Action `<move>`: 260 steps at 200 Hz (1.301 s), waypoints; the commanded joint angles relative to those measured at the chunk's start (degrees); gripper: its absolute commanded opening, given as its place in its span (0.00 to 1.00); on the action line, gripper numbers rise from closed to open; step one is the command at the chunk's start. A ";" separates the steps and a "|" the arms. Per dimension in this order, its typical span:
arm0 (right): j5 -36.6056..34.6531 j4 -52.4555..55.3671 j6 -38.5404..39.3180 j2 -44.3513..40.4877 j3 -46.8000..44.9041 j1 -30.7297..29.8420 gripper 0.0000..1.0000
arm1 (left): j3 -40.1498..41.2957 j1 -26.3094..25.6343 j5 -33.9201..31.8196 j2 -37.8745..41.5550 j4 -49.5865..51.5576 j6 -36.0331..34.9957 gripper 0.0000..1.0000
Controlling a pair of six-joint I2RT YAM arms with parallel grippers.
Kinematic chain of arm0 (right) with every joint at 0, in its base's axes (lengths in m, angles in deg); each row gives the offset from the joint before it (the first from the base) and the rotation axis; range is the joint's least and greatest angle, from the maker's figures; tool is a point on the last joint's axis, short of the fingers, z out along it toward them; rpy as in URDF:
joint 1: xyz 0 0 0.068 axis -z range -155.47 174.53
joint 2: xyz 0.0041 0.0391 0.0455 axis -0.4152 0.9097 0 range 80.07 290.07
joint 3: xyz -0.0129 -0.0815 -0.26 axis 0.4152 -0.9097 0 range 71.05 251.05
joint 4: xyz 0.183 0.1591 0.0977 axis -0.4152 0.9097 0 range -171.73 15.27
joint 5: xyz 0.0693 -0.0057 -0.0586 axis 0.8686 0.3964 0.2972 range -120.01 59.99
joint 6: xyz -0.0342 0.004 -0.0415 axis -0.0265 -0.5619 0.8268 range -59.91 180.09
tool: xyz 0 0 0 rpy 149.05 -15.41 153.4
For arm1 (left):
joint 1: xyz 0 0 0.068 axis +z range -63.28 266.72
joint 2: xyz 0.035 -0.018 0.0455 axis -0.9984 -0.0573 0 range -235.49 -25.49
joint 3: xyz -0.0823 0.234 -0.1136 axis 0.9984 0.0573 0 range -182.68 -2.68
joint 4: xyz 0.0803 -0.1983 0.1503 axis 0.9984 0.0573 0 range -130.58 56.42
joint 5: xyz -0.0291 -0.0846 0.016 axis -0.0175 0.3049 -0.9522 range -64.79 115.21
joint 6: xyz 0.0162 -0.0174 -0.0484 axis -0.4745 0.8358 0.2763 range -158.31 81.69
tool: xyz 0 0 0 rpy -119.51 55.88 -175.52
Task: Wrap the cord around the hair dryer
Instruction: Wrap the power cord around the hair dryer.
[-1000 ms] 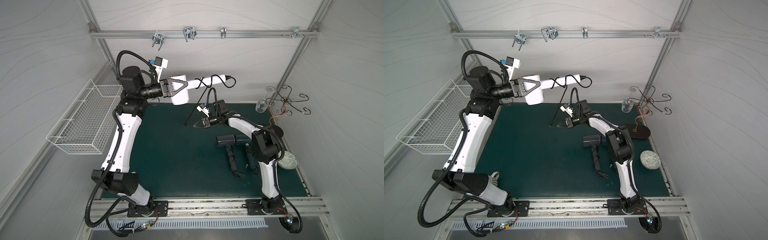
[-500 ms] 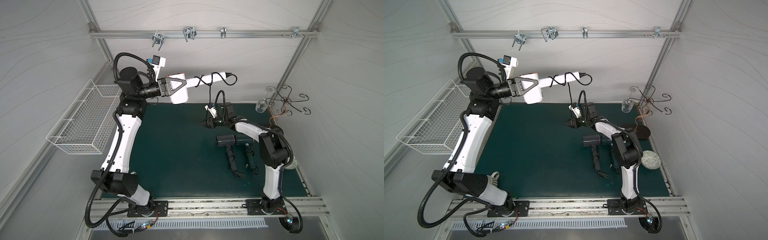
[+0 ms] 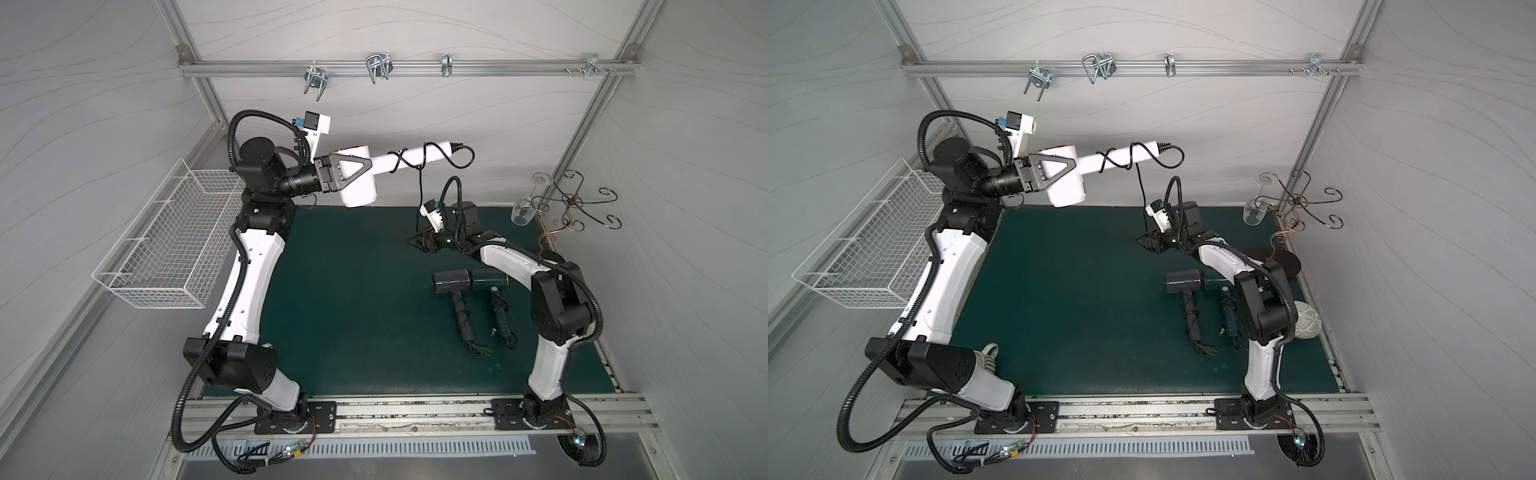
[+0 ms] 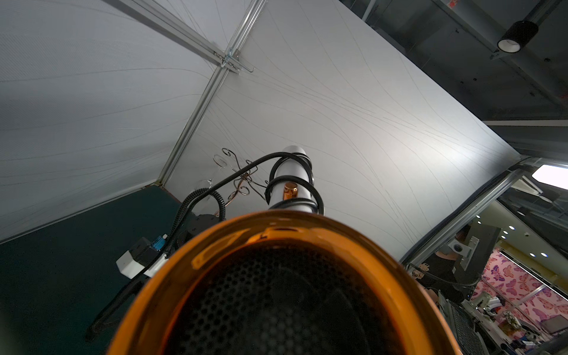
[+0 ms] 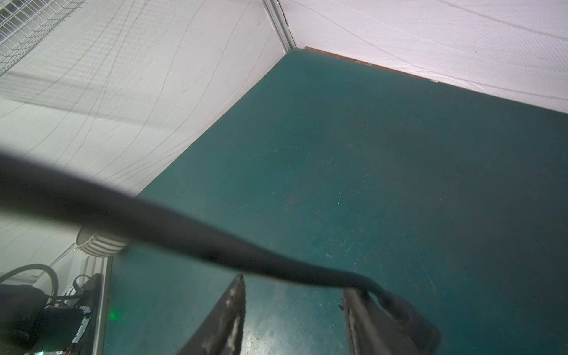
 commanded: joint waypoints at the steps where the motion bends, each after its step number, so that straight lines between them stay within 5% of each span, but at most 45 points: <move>1: 1.47 2.09 2.62 -4.20 -1.47 0.27 0.52 | -2.05 0.49 0.09 1.25 -0.19 -2.76 0.00; 106: 8.54 0.74 2.25 1.23 4.18 -3.03 0.53 | -0.89 0.55 0.55 1.68 -8.28 3.35 0.00; 129: 8.35 0.13 0.65 3.68 5.86 -3.37 0.40 | -0.60 0.58 0.54 1.83 -9.91 4.70 0.00; 157: 9.48 -2.35 -3.09 5.83 6.11 -1.77 0.08 | -0.12 1.26 0.35 1.94 -11.61 5.98 0.00; 210: 10.63 -4.26 -5.94 5.35 1.39 -1.04 0.12 | 1.44 3.64 -0.68 1.12 -19.01 11.94 0.00; 238: 10.71 -2.27 -7.82 4.65 0.63 -1.46 0.00 | 1.79 4.91 -2.33 0.11 -21.54 13.10 0.00; 260: 8.67 1.52 -5.75 1.10 -2.37 -3.26 0.00 | 2.56 6.24 -4.47 -0.59 -21.42 13.59 0.00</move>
